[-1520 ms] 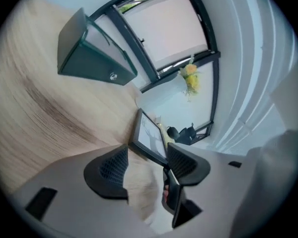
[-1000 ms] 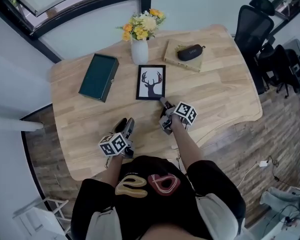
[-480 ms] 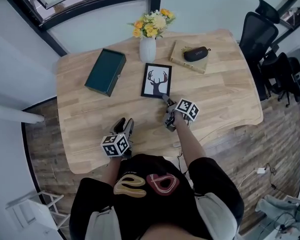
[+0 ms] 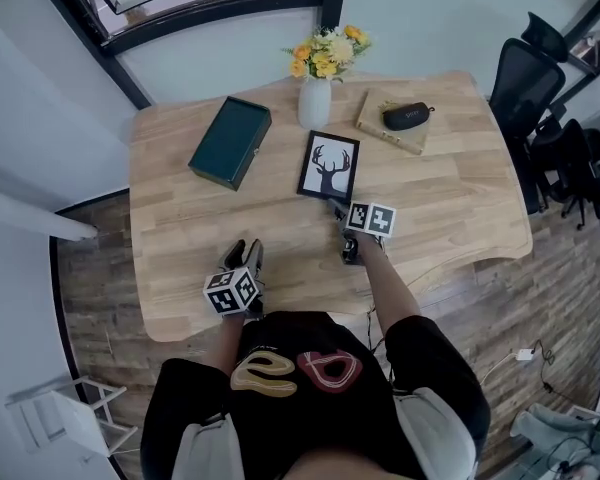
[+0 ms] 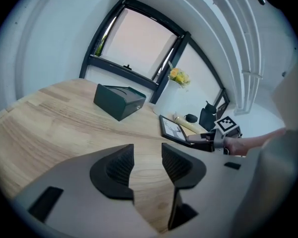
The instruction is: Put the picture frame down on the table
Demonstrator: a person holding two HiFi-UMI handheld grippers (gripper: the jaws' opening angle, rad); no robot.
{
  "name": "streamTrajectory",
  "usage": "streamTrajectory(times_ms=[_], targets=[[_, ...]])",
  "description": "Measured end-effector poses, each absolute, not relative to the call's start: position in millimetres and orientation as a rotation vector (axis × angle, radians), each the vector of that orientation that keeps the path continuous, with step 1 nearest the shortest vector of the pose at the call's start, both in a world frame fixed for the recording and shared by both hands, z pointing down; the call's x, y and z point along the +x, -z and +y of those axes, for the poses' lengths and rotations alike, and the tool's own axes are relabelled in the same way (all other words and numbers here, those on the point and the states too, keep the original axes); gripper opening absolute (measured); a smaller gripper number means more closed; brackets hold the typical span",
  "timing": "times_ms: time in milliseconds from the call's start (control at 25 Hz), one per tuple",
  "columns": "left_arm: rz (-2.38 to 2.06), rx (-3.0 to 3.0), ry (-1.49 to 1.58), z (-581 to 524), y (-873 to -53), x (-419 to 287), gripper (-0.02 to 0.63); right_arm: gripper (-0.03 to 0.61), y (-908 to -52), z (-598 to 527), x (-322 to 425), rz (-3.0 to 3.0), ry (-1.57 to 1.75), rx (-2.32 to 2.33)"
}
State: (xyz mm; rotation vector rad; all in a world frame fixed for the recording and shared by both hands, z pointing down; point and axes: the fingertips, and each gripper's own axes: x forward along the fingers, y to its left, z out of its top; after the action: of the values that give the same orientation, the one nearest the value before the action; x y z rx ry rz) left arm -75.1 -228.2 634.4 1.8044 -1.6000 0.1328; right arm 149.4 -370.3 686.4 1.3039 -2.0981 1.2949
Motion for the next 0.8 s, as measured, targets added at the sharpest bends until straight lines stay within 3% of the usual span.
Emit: streamTrajectory(times_ms=[800], targets=[[-1.495, 1.899, 0.030, -228, -592, -83, 0.222, 0.321, -633, -302, 143, -2.232, -1.197, 1.353]])
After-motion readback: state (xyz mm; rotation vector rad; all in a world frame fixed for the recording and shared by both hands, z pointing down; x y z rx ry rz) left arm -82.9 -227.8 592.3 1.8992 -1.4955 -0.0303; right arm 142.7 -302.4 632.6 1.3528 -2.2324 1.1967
